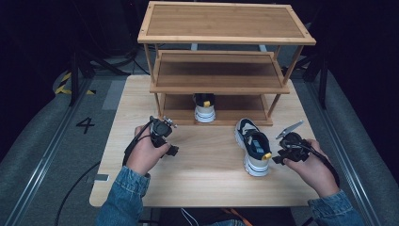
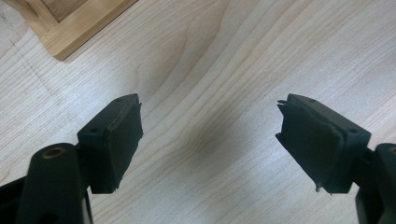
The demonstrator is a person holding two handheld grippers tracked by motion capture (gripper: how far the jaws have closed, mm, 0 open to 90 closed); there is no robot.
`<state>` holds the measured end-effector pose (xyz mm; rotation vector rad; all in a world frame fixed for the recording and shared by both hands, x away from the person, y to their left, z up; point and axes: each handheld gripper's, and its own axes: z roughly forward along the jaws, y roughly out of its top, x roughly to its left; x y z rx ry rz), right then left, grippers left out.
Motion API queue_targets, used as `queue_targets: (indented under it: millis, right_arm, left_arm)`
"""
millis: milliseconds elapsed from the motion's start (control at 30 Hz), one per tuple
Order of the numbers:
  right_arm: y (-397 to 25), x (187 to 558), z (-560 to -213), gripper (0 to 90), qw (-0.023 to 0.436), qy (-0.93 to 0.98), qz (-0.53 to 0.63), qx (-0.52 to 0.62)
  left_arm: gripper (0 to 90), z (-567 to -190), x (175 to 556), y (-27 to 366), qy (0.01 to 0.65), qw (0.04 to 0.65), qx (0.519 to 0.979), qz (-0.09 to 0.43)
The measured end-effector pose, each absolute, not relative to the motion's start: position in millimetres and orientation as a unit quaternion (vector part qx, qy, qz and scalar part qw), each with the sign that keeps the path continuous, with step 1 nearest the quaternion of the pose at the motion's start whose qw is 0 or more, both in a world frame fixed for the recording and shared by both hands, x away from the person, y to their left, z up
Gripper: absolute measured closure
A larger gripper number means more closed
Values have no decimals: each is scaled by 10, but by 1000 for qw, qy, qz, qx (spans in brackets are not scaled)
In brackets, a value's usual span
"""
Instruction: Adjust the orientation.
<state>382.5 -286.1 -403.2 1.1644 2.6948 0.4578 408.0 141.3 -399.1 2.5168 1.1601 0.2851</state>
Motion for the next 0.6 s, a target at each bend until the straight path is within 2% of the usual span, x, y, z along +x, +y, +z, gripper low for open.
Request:
queue_targets:
  millis: [600]
  right_arm:
    - [-2716,3784,-4046,584,85,913,150,370]
  left_arm:
    - [212,-4043,4099,1405,412,172,889,96]
